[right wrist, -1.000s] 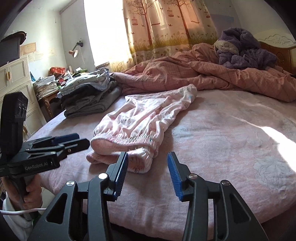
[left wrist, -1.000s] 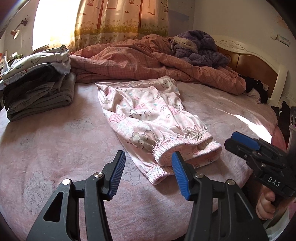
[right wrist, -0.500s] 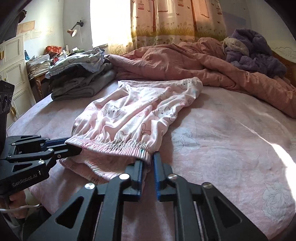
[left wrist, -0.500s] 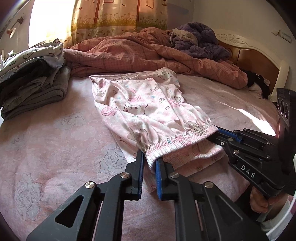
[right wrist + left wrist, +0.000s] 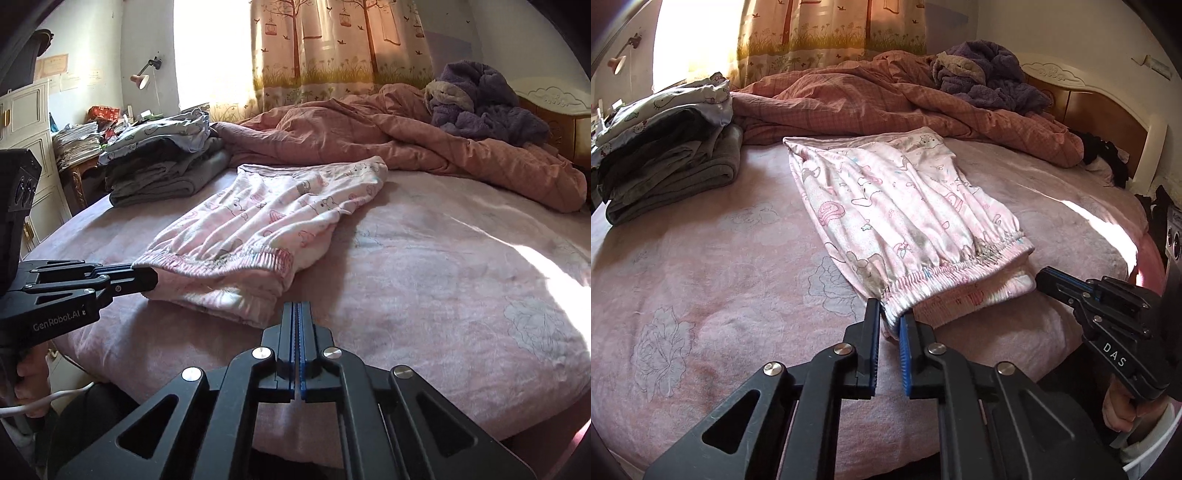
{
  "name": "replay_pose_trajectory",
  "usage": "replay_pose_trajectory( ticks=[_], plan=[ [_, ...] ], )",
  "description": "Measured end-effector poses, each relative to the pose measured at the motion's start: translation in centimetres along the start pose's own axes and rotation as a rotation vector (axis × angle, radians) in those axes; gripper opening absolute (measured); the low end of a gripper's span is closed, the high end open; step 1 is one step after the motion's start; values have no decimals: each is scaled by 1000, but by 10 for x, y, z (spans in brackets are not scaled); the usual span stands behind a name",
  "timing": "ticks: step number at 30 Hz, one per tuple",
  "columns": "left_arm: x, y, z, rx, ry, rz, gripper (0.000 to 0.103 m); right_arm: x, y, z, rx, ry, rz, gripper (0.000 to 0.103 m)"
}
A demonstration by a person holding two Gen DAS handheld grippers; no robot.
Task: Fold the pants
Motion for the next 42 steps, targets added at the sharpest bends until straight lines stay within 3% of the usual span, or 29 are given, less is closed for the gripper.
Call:
replay_pose_trajectory(
  ticks=[4, 8, 10, 12, 16, 20, 23, 25, 26, 28, 30, 32, 34, 36, 42],
  plan=[
    [-9, -5, -6, -9, -64, 8, 36, -2, -5, 11, 21, 4, -8, 1],
    [-28, -8, -1, 41, -123, 34, 41, -9, 4, 30, 110, 72, 17, 7],
    [-36, -3, -2, 27, -114, 62, 50, -10, 16, 38, 148, 92, 40, 32],
    [-39, 5, -6, 12, -64, 91, 51, -10, 20, 38, 157, 102, 48, 44],
    [-26, 23, -19, -46, -45, 80, 51, -7, 26, 25, 107, 107, 64, 44],
    [-2, 51, -33, -90, -4, 76, 50, 7, 40, 22, 148, 134, 49, 44],
    [22, 62, -48, -165, 13, 17, 47, 26, 55, 30, 224, 169, 8, 46],
    [38, 60, -55, -216, -12, -28, 47, 43, 59, 37, 287, 208, -47, 57],
    [46, 55, -57, -237, -38, -55, 47, 51, 58, 39, 318, 222, -73, 58],
    [53, 46, -55, -247, -82, -69, 46, 65, 51, 43, 364, 265, -119, 57],
    [50, 40, -47, -214, -73, -36, 44, 67, 45, 44, 363, 302, -102, 57],
    [50, 37, -39, -186, -115, -41, 18, 67, 45, 42, 354, 327, -104, 39],
    [52, 35, -33, -172, -140, -51, 5, 75, 42, 39, 362, 392, -137, 17],
    [48, 33, -30, -165, -94, -28, 4, 82, 39, 36, 363, 357, -139, 10],
    [19, 23, -28, -160, -42, 18, 4, 57, 32, 29, 334, 256, -85, 9]
  ],
)
Point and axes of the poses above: each gripper's, at about its wrist camera, not at the fingertips, and x roughly the way its jaws point, z to its right, y to its top, the point moved 1 cm from there along x, roughly the way its jaws point, and after that the axes turned 4 degrees about -z, right-handed, at the moved point
